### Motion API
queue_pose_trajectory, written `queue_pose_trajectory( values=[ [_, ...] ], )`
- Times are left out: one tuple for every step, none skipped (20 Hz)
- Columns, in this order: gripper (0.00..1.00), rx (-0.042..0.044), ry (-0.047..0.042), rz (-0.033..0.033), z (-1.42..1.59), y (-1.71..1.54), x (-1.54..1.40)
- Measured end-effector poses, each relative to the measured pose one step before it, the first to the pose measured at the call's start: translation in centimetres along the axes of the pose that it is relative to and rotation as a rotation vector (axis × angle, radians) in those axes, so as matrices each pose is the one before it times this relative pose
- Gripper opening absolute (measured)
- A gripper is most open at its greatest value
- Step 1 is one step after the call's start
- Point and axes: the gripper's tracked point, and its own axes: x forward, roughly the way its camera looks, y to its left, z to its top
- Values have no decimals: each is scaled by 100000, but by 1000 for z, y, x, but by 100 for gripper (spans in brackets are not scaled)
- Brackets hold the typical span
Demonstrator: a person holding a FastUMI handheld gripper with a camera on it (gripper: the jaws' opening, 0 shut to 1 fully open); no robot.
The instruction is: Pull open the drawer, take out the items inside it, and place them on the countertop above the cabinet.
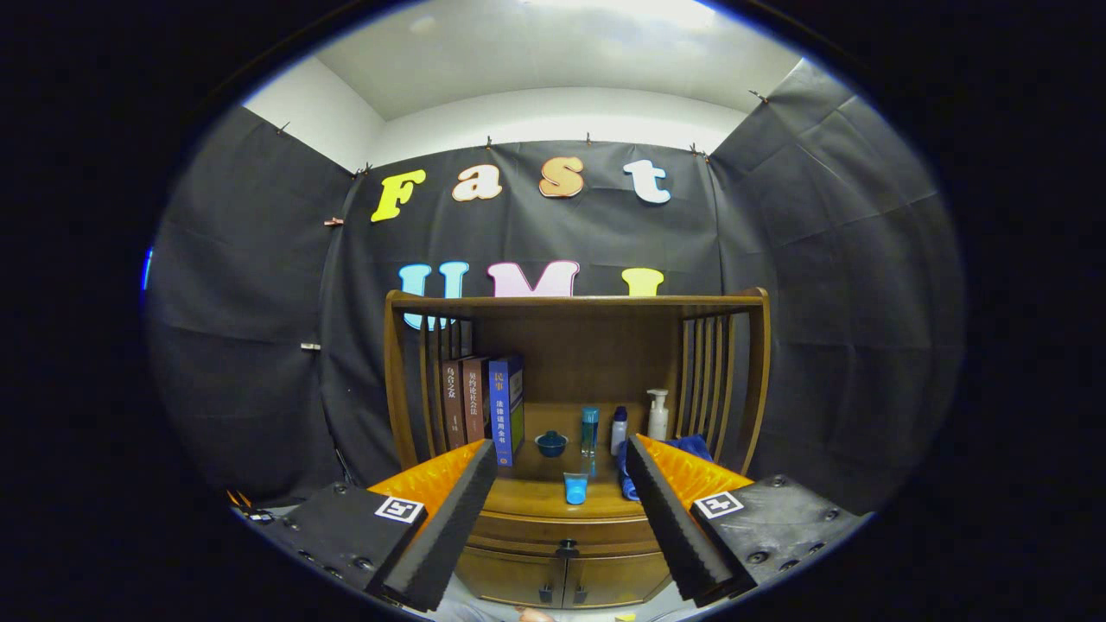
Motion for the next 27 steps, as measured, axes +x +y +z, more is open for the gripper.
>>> queue_pose_trajectory(
  values=[
    [98,208,575,61,-210,-44,59],
    [98,125,587,296,-183,-24,88],
    [98,-51,614,247,-144,-32,54],
    [98,-128,448,144,-120,-150,72],
    [98,46,387,-46,-89,-135,31],
    [98,176,272,-167,-102,-119,79],
    [98,198,208,-140,-36,-171,-13],
    [98,211,79,-112,37,-149,-12],
    [98,114,30,-33,-16,-86,-12],
    [98,75,-11,-39,4,11,28],
    [98,61,-35,-31,1105,-617,375],
    [98,111,-55,12,-6,-34,36],
    [98,53,-52,150,-36,44,20],
    [98,-73,-95,152,54,52,8],
    [98,-82,-139,157,60,52,52],
    [98,-45,-29,131,-13,35,-2],
    [98,-75,52,203,-87,66,-3],
    [98,-25,71,195,295,-517,344],
    [98,29,15,68,40,4,50],
    [98,94,3,57,33,40,-40],
    [98,128,-37,0,-26,-32,6],
    [98,69,-9,-65,-3,-47,93],
    [98,-53,109,-36,-53,-59,75],
    [98,-57,96,-6,11,-48,-3],
    [98,-2,115,-30,-31,-9,35],
    [98,58,48,45,15,-17,-6],
    [98,40,42,20,-10,0,43]
  ],
)
